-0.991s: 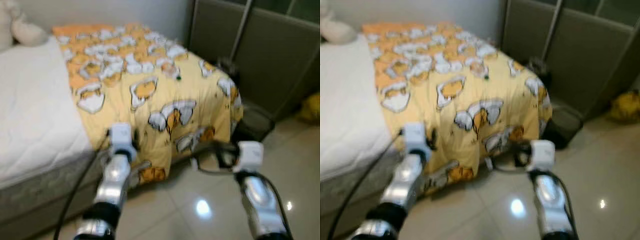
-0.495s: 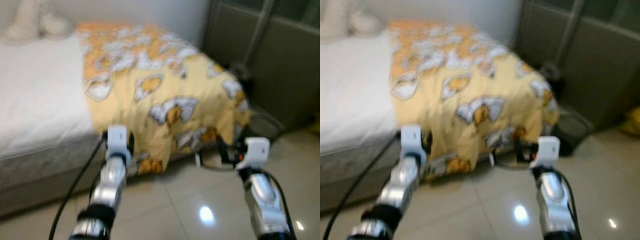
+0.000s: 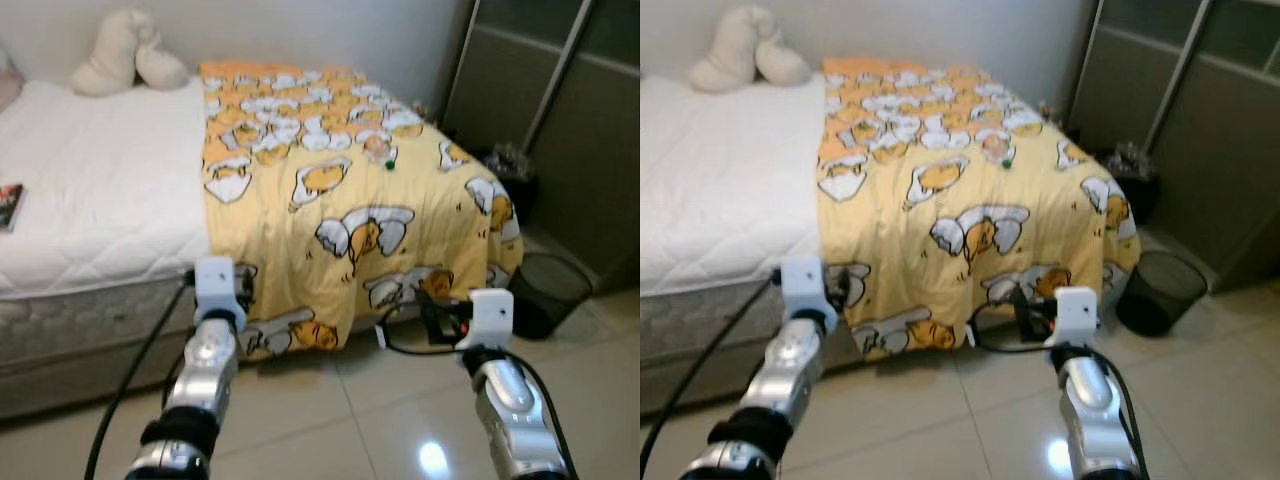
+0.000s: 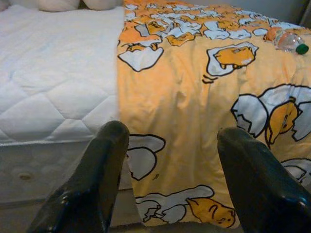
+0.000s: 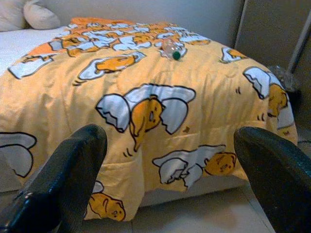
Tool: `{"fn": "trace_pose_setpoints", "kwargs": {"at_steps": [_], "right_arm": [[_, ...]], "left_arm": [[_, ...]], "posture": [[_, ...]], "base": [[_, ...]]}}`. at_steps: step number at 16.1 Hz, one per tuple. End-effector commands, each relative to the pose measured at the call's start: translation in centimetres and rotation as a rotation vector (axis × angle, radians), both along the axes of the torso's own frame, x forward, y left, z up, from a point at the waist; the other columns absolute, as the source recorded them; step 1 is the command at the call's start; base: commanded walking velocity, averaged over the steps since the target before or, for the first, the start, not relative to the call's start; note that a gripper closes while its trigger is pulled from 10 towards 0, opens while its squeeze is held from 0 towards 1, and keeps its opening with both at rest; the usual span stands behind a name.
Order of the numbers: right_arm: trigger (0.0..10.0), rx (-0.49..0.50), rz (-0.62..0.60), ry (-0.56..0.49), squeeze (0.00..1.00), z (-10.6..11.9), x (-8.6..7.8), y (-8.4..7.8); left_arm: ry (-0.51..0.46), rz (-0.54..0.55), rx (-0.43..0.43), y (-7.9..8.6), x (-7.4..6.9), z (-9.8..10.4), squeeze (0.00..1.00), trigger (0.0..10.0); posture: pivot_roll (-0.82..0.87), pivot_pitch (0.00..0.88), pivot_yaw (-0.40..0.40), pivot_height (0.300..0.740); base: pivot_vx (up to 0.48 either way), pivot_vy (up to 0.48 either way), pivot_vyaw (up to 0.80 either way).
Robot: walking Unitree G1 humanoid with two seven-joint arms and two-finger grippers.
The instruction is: Clean up the room
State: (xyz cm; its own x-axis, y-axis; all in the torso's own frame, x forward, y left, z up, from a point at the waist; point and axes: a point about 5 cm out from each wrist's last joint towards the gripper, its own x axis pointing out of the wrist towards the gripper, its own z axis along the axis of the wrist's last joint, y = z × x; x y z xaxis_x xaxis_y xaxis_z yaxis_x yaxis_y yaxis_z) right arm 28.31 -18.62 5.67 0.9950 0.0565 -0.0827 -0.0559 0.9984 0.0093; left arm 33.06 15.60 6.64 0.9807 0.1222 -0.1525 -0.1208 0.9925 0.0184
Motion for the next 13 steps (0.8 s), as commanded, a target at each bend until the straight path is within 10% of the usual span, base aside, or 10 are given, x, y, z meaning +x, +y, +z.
{"fn": "trace_pose_setpoints", "kwargs": {"at_steps": [1, 13], "right_arm": [[10.0, -0.01, 0.001, -0.012, 0.0, 0.5, 0.2, 0.2], [10.0, 0.019, 0.016, -0.04, 0.0, 1.6, 1.4, -0.8]], "left_arm": [[-0.01, -0.008, -0.004, -0.4, 0.4, 0.4, 0.0, 10.0], [-0.048, -0.008, -0.079, -2.6, 1.4, 1.8, 0.0, 10.0]], "posture": [[0.12, 0.0, -0.011, 0.74], [0.14, 0.0, -0.024, 0.74]], "base": [[0.439, 0.0, 0.0], [0.446, 0.0, 0.0]]}}
